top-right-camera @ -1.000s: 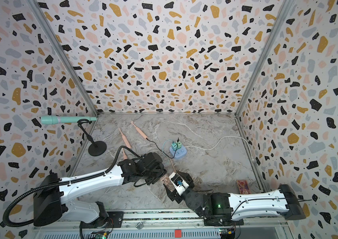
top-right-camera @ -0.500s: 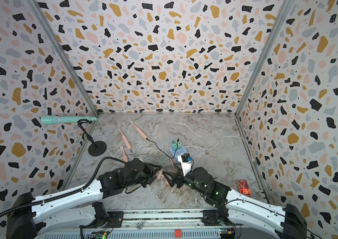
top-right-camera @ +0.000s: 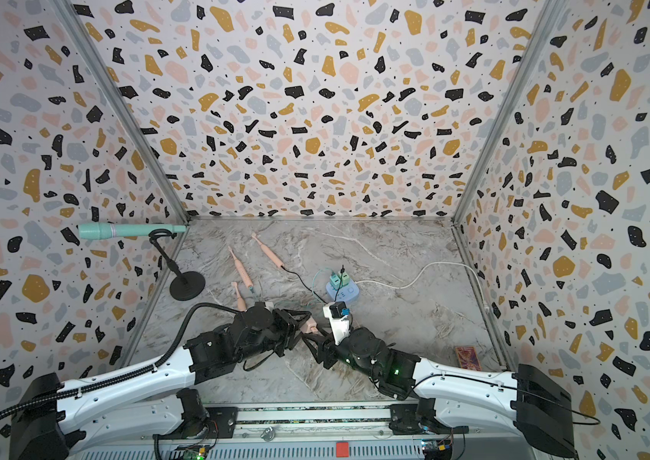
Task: Charge the electric toothbrush
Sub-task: Insert the plug into the socket.
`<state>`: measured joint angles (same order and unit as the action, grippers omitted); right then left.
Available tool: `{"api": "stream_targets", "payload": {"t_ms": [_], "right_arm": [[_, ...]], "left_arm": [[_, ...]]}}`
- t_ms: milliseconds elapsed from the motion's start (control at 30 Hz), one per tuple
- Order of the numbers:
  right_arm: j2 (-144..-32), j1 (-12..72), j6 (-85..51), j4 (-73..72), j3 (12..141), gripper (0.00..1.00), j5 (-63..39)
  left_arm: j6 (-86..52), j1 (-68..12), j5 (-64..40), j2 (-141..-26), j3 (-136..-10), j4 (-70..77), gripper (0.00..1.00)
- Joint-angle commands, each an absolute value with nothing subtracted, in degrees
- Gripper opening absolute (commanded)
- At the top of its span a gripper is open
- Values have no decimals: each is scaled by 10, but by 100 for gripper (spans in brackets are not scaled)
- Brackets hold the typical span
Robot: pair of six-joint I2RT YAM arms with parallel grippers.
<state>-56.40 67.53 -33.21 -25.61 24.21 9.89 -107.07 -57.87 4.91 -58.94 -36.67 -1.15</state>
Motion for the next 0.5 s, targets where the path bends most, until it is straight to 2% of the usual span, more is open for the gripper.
{"api": "stream_targets", "payload": {"t_ms": [0,200,400,467], "right_arm": [[-570,679,-344,-268,275,46,138],[-586,689,-374,-242,293,36,170],[-609,694,-387,-243,300,30,169],[-612,693,-389,-247,300,25,169]], "left_arm": [[-1071,-577,54,-585,-363,12,0],[-1069,-577,64,-581,-365,7,0],[-1068,-577,68,-582,-367,13,0],[-1067,-577,71,-581,-367,14,0]]}}
